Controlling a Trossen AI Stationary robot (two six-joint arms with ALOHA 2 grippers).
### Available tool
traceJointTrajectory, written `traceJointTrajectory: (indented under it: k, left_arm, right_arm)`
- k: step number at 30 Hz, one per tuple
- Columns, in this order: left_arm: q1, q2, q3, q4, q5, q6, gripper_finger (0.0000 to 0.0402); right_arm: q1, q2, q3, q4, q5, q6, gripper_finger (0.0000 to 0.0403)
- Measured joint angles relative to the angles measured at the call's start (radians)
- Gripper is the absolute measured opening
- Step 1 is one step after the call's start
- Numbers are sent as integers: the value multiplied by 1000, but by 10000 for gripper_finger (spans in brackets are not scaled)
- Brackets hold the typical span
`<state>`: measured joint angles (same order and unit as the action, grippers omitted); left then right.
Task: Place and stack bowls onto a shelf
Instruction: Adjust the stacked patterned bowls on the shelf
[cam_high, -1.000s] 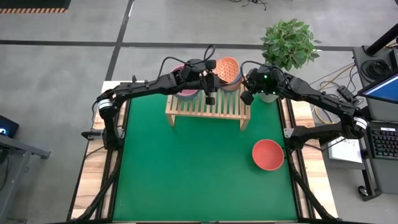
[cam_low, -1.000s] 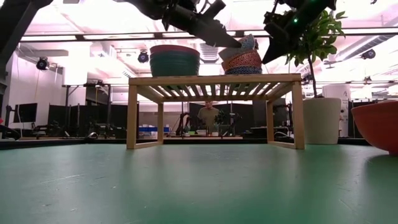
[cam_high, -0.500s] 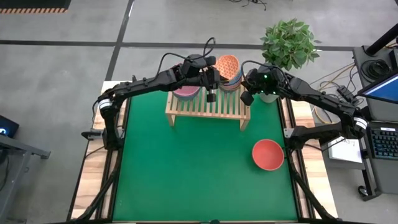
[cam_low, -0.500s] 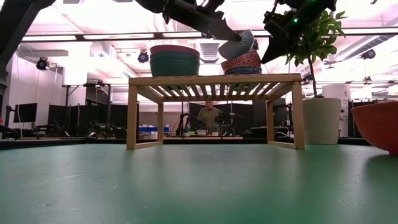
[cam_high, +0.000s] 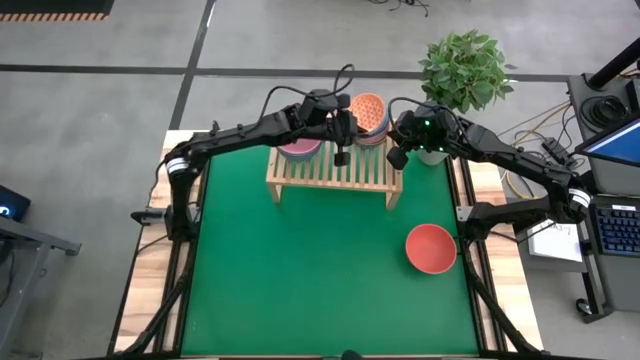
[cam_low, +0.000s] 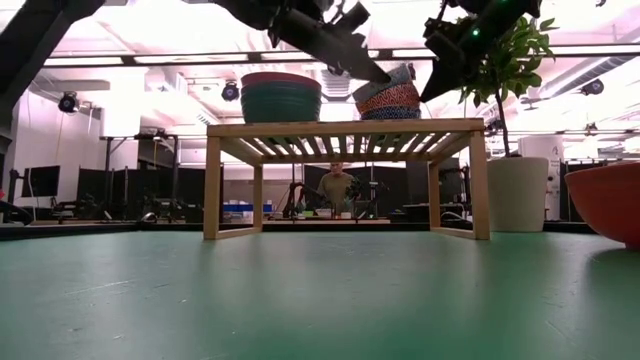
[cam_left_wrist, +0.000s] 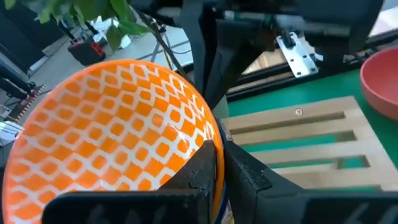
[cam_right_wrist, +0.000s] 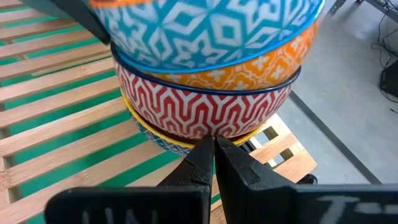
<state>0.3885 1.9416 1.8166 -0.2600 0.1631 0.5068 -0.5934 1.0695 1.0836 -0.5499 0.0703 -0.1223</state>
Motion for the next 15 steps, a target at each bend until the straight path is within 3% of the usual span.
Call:
traceJointTrajectory:
  k: [6,15]
  left_arm:
    - [0,28,73,-52,4,-11,39]
    - [0,58,174,-177,5,8,118]
  right_arm:
    - [0,0,0,-1,0,-2,9]
    - [0,-42,7,11,0,-26,9]
